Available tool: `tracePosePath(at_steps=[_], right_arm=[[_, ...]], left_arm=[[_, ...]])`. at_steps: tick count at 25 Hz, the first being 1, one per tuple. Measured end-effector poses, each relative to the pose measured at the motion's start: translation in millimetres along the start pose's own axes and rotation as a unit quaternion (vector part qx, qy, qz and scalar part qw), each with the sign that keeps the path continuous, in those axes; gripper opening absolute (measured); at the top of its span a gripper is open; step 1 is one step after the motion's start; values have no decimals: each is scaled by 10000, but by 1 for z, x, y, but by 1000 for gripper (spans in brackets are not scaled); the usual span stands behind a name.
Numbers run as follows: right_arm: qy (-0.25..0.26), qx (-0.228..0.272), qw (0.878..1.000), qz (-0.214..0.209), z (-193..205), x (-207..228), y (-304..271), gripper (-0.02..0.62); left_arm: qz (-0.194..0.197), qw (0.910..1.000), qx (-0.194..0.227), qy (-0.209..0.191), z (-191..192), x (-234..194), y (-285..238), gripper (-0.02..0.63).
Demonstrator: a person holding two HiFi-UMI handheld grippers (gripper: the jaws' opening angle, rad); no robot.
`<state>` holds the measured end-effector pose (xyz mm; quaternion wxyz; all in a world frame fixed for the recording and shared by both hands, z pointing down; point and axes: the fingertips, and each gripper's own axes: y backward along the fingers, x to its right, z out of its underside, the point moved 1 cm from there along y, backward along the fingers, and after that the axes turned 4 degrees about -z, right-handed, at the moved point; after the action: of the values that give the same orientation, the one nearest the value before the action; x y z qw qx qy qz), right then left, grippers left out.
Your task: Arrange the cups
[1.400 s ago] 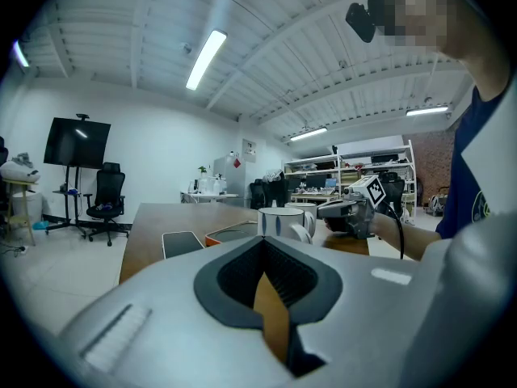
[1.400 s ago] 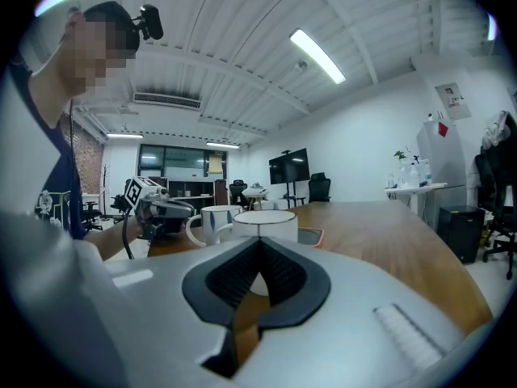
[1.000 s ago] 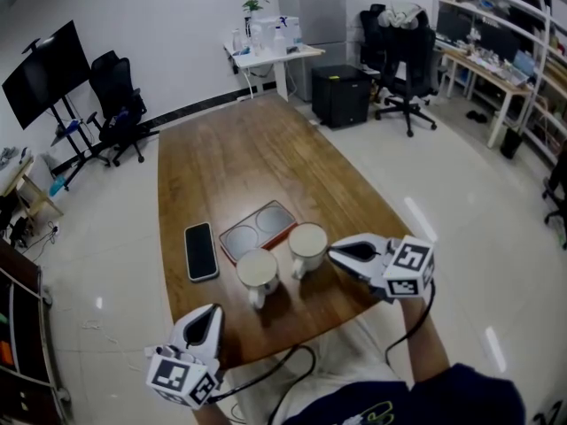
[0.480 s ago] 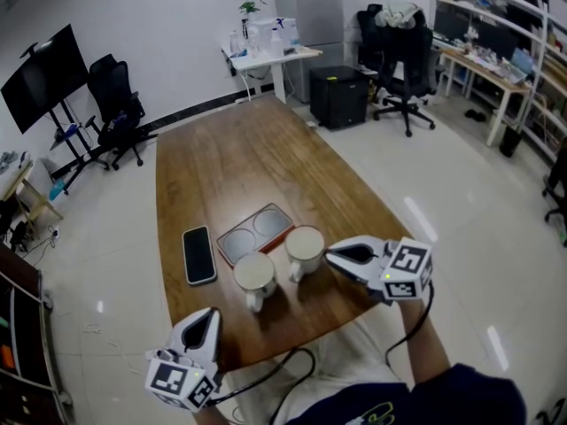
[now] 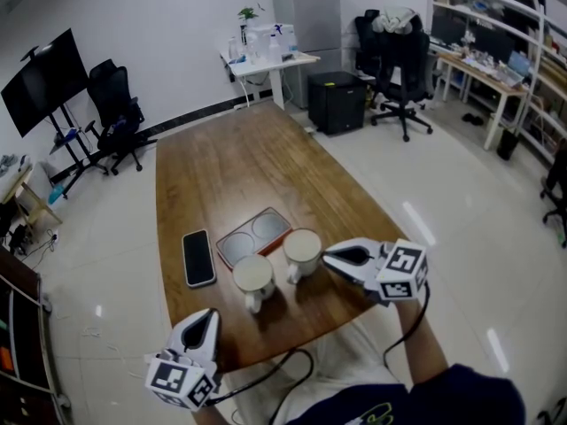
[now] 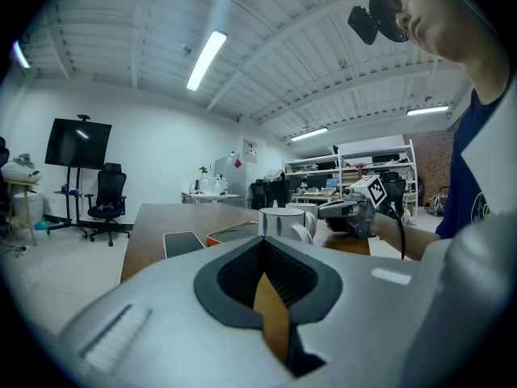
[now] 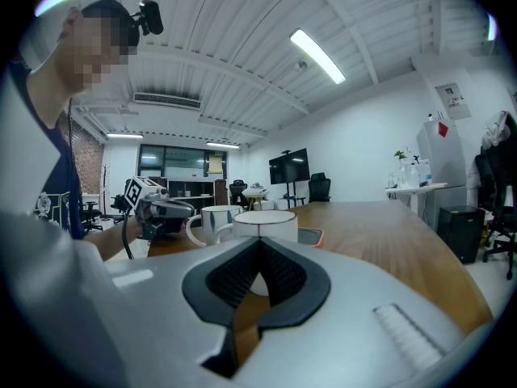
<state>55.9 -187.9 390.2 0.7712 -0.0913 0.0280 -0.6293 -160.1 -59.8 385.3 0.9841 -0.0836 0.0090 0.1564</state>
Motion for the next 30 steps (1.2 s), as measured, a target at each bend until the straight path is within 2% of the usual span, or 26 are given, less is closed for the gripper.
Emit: tracePosePath(at_steps=[30], right_arm=[[7, 19, 10000, 6, -2, -1, 1, 0]], left_arm=[[-6, 10000, 11, -3, -1, 1, 2, 5]])
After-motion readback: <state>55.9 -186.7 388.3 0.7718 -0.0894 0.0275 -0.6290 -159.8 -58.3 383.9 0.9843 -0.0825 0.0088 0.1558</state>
